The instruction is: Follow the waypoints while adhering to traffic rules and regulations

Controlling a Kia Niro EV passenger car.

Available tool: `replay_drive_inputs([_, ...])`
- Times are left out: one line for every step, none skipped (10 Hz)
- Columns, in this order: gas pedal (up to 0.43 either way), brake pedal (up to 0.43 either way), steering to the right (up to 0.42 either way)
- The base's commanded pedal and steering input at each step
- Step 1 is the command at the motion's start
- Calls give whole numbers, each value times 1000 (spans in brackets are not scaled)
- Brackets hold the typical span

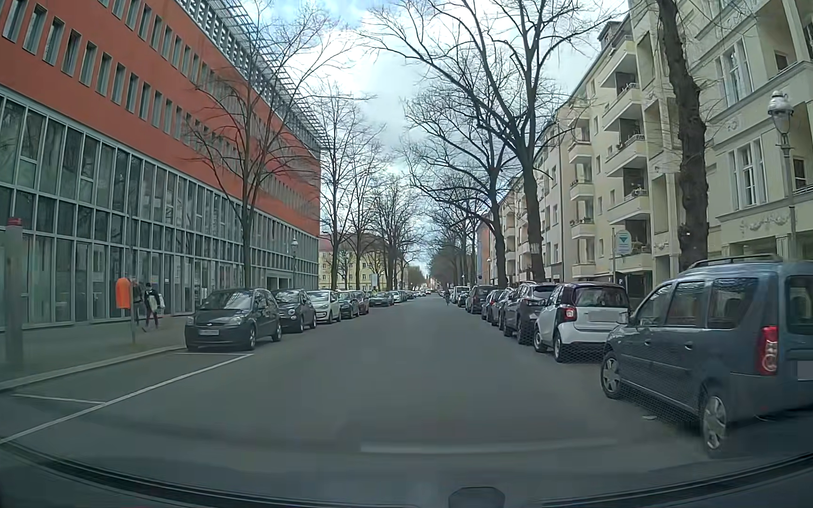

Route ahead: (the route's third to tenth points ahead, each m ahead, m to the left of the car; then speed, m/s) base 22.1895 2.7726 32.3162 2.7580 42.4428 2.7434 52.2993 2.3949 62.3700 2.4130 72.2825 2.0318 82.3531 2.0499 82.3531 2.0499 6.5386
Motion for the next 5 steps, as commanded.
replay_drive_inputs([79,30,6])
replay_drive_inputs([79,30,5])
replay_drive_inputs([79,30,5])
replay_drive_inputs([79,30,5])
replay_drive_inputs([79,30,4])
